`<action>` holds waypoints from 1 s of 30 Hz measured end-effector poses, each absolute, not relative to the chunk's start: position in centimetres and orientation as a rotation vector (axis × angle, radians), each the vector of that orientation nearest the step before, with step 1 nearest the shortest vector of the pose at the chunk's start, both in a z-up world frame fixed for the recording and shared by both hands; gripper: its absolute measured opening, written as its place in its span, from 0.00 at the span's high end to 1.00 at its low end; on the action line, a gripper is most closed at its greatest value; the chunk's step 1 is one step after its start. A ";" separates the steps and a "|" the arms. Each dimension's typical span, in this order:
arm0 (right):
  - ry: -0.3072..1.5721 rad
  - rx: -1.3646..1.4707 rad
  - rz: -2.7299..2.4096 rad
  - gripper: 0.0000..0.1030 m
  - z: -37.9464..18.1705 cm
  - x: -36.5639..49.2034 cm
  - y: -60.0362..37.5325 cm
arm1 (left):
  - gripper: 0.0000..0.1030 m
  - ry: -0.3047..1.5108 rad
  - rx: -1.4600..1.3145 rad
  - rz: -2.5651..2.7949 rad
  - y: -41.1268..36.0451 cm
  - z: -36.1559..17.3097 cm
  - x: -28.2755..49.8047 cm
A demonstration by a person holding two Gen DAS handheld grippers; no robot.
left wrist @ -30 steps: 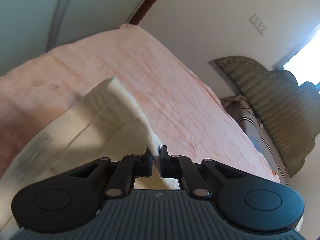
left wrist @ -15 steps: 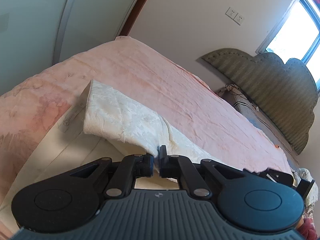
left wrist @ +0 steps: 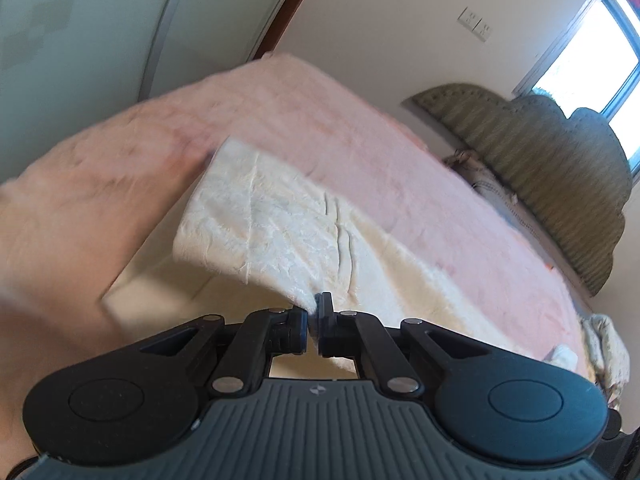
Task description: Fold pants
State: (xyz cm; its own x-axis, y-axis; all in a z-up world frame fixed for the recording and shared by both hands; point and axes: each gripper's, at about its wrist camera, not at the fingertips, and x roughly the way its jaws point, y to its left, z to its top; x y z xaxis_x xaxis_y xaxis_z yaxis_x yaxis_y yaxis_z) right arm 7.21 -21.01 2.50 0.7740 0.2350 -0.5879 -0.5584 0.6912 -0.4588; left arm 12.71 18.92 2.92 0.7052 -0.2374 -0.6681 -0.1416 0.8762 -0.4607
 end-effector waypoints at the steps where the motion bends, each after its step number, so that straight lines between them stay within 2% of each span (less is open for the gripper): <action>1: 0.532 -0.655 0.469 0.94 2.2 6.4 -21.0 | 0.97 0.814 -0.522 -0.054 19.1 2.3 12.4; 4: 0.561 -0.603 0.462 0.94 1.4 5.6 -21.2 | 0.97 0.856 -0.565 -0.044 19.8 1.0 11.8; 11: 0.573 -0.532 0.492 0.94 1.9 4.8 -21.0 | 0.96 0.794 -0.513 -0.020 20.3 2.2 11.4; 15: 0.601 -0.530 0.500 0.94 0.5 4.6 -20.4 | 0.96 0.847 -0.531 0.030 20.4 0.7 11.6; 18: 0.591 -0.554 0.483 0.94 0.2 3.8 -19.9 | 0.91 0.834 -0.521 0.027 20.7 1.1 11.5; 22: 0.611 -0.513 0.486 0.93 -1.0 4.1 -20.2 | 0.90 0.874 -0.537 0.047 20.9 -0.1 11.8; 30: 0.587 -0.483 0.481 0.91 -1.1 3.5 -20.2 | 0.91 0.803 -0.484 0.087 20.0 -0.1 10.8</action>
